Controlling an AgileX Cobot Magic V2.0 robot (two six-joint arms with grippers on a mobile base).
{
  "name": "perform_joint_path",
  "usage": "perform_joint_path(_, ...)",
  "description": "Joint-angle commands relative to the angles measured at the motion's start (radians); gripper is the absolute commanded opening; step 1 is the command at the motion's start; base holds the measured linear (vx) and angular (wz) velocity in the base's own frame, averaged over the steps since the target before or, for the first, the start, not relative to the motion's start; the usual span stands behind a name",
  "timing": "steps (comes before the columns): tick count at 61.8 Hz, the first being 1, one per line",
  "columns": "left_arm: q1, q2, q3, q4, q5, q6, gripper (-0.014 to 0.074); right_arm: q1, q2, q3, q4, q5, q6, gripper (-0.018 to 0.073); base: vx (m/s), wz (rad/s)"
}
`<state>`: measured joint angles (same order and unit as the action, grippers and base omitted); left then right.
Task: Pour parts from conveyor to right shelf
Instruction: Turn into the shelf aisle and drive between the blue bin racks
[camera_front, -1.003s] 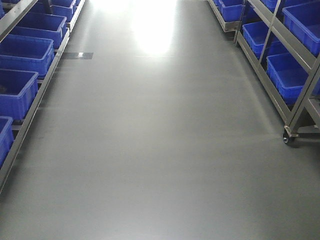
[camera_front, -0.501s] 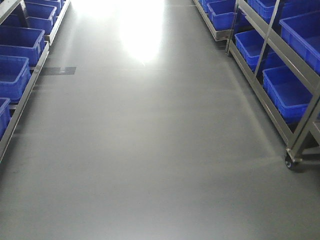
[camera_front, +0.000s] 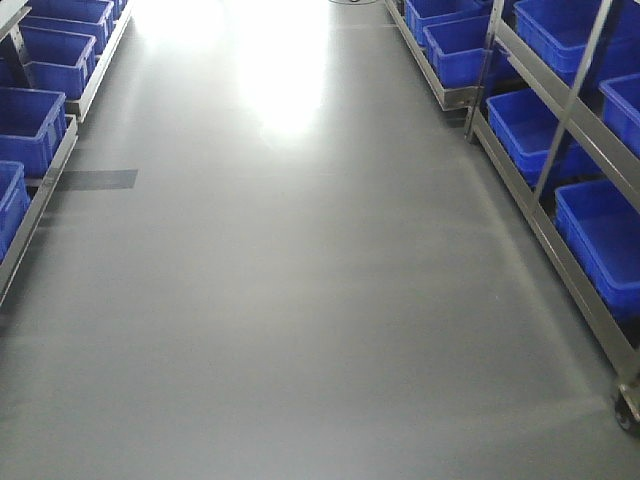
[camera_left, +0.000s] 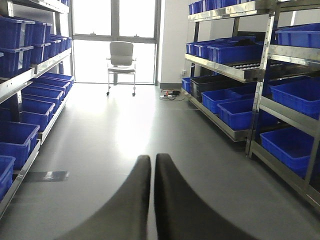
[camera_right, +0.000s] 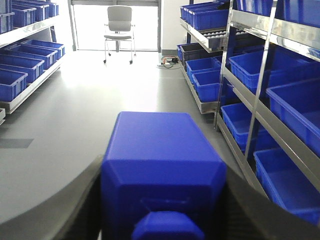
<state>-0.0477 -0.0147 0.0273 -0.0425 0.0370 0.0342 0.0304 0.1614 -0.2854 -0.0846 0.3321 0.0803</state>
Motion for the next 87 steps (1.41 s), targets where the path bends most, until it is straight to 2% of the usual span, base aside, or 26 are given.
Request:
perform_joint_path(1,-0.008,-0.011,0.031,-0.003,-0.077,-0.009,-0.0006,-0.005,0.011,-0.029,-0.007,-0.081,-0.008,-0.0009,0.66,0.04)
perform_joint_path(87,-0.008,-0.011,0.031,-0.003,-0.077,-0.009,-0.0006,-0.005,0.011,-0.029,-0.007,-0.078,-0.008,-0.0009,0.64,0.04)
